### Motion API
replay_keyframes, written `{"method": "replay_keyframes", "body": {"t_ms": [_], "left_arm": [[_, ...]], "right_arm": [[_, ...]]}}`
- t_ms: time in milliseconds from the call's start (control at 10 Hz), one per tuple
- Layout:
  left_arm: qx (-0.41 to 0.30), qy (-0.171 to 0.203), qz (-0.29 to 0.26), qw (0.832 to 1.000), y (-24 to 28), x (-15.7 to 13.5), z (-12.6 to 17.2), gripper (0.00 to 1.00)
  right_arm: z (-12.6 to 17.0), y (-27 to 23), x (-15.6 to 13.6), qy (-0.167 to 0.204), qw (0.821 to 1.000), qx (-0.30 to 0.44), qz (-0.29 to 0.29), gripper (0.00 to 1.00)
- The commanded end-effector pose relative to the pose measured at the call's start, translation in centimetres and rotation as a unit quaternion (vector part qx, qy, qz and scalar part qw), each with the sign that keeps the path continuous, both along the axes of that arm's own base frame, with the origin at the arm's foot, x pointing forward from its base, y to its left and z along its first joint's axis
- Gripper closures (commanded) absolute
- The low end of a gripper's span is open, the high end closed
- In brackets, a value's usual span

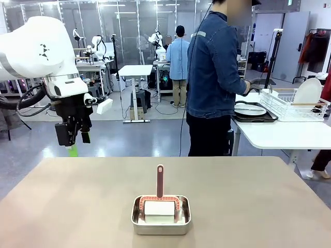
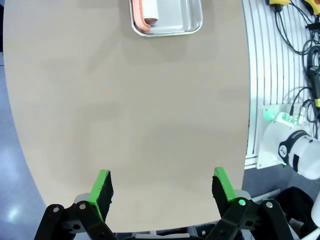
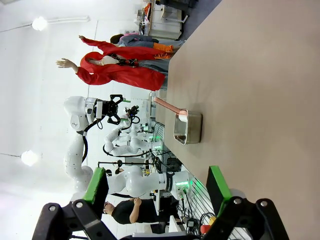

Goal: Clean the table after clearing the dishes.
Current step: When the right (or left) Handle tray is removed, use the right hand (or left hand) to clean the right (or left) side of the table with the Lint Roller.

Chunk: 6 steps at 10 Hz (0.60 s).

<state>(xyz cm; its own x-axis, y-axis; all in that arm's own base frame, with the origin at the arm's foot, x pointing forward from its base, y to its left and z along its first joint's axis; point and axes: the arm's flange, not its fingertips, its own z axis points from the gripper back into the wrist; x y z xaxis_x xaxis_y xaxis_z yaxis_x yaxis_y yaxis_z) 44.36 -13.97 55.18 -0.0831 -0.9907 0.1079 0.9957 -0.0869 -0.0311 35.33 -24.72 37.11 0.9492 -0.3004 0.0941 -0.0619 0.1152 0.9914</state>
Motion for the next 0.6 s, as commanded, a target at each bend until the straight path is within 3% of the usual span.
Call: {"method": "replay_keyframes", "body": {"t_ms": [0,100,200,300,500], "left_arm": [[0.0,0.0,0.0,1.0,0.0,0.0,0.0,0.0],[-0.051,-0.021,-0.032,0.998,-2.4,0.6,-0.2,0.0],[-0.057,-0.013,-0.043,0.997,-5.2,1.6,-0.1,0.0],[-0.051,0.019,-0.049,0.997,-8.6,2.6,0.2,0.0],[-0.026,0.034,-0.079,0.996,-14.7,3.4,1.3,0.0]], "right_arm": [[0.3,0.1,-0.1,-0.002,1.0,0.002,0.001,0.0],[0.3,0.1,-0.1,-0.002,1.0,0.002,0.001,0.0],[0.3,0.1,-0.1,-0.002,1.0,0.002,0.001,0.0],[0.3,0.1,-0.1,-0.002,1.0,0.002,0.001,0.0],[0.3,0.1,-0.1,-0.002,1.0,0.002,0.001,0.0]]}}
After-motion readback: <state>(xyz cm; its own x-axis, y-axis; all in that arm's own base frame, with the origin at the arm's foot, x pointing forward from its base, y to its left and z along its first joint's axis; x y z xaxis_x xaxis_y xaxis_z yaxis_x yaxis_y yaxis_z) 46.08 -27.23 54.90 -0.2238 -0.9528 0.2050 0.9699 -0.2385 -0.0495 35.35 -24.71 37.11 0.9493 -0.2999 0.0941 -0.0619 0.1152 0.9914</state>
